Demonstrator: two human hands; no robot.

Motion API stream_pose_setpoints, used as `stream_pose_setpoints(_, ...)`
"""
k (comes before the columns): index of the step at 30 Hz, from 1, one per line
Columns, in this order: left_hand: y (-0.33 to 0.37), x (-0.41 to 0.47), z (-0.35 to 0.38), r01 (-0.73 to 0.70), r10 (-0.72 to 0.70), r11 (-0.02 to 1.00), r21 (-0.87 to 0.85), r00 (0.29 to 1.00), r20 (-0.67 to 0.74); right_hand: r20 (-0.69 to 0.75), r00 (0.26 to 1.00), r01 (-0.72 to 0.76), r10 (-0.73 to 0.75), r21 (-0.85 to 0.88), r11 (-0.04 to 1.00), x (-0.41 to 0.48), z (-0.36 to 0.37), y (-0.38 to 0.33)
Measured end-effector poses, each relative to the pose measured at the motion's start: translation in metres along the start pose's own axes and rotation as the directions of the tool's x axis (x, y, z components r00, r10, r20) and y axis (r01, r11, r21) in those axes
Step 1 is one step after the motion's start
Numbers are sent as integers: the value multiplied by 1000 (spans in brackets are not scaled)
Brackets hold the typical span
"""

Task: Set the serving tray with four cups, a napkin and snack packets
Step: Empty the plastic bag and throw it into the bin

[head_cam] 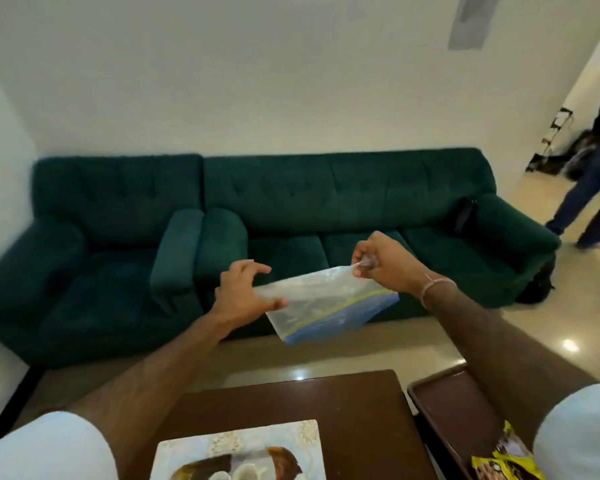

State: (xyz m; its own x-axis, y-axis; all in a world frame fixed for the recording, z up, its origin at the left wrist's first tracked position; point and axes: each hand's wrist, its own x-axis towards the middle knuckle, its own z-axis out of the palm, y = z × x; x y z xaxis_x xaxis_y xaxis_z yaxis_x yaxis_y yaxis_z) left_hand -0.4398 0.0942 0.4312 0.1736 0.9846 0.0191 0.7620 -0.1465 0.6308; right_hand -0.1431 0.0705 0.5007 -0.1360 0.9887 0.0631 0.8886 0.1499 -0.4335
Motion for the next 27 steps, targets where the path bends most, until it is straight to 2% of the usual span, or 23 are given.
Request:
stream_pose_setpoints(3, 4, -15, -48, -188, 179, 981, 54, 975, 134, 87, 985, 151, -147, -43, 988, 13, -15, -67)
stream_pose_setpoints(6, 10, -23, -82, -210, 208, 977, -19, 945, 251, 135, 951, 286, -278, -37, 958, 30, -18, -125)
stream_pose_setpoints(9, -1, -28, -110, -97, 118, 978, -187, 988, 104, -45, 939, 342, -340, 53, 938, 50, -8, -169)
stream_pose_setpoints(12, -17, -32, -143, -28, -4, 876, -481, 998, -65, -264, 958, 166, -113, 186, 969, 65, 3, -198)
stream_pose_setpoints(13, -21, -32, -156, -34, -33, 831, -555, 993, -110, -250, 968, 102, -24, 306, 947, 69, 5, -206)
stream_pose_setpoints(14, -26, -34, -172, -41, -64, 787, -616, 987, -148, -161, 986, 44, 39, 482, 875, 75, 9, -218)
stream_pose_setpoints(16, -34, -38, -201, -72, -90, 696, -714, 978, -186, 102, 994, -106, 43, 768, 632, 86, 17, -241)
stream_pose_setpoints(17, -38, -40, -215, -90, -97, 653, -752, 975, -201, 213, 977, -167, -17, 812, 559, 90, 21, -256)
stream_pose_setpoints(19, -48, -46, -240, -114, -122, 585, -803, 967, -226, 316, 931, -181, -181, 832, 525, 98, 31, -286)
stream_pose_setpoints(21, -63, -54, -260, -110, -151, 528, -842, 964, -221, 286, 916, -133, -281, 878, 460, 102, 44, -315)
stream_pose_setpoints(24, -104, -73, -290, -91, -130, 489, -867, 976, -176, 254, 919, -147, -301, 931, 335, 113, 68, -357)
stream_pose_setpoints(27, -158, -100, -317, -94, -94, 468, -879, 983, -155, 327, 876, -219, -355, 925, 312, 120, 100, -400)
